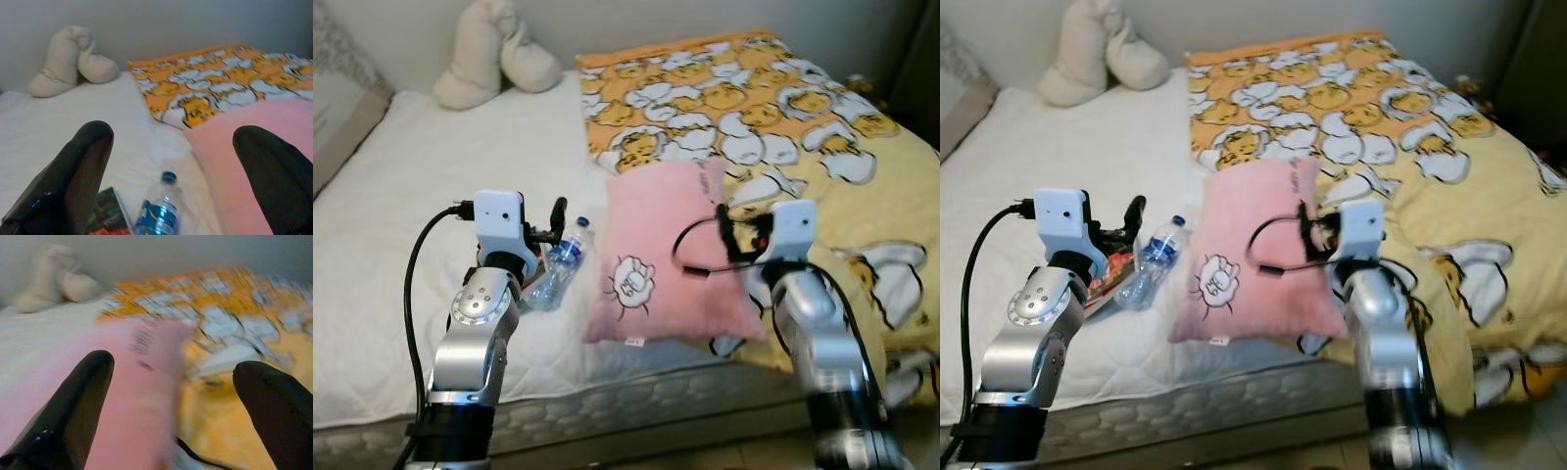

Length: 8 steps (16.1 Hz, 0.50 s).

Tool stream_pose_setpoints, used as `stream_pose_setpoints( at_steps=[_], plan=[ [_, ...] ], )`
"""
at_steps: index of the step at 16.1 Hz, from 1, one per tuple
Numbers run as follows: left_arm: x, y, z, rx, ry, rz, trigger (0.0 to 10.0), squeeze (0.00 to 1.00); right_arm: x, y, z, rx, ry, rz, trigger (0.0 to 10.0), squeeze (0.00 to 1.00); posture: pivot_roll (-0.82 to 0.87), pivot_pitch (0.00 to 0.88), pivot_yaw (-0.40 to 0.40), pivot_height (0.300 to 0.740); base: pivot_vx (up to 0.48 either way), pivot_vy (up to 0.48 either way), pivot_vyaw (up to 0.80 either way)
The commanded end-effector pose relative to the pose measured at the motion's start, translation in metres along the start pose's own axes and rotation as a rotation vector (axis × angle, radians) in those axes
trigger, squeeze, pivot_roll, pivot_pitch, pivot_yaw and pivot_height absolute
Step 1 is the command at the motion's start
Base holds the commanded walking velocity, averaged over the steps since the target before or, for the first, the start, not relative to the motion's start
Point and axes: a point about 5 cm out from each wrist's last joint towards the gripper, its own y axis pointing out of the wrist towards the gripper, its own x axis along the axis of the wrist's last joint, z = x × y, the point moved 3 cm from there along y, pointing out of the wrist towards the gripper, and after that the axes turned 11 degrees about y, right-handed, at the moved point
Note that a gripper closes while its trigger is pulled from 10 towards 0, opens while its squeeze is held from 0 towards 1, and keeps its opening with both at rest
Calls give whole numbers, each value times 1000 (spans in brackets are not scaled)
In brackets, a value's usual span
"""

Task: Clean up the room

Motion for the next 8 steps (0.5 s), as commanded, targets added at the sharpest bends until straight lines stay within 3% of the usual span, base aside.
stream_pose_setpoints(
  at_steps=[1,4,8],
  plan=[
    [-1,-4,1,-17,11,13,10000,0,-7,4,-11,-45,59,34,10000,0,-132,0,182,740,0,0,0],
    [-4,-10,-3,-43,12,27,10000,0,-17,16,-13,-32,116,102,10000,0,-99,0,197,740,0,0,0],
    [-2,-25,-3,-32,0,31,10000,0,-12,21,7,44,153,111,10000,0,-68,0,175,740,0,0,0]
  ],
)
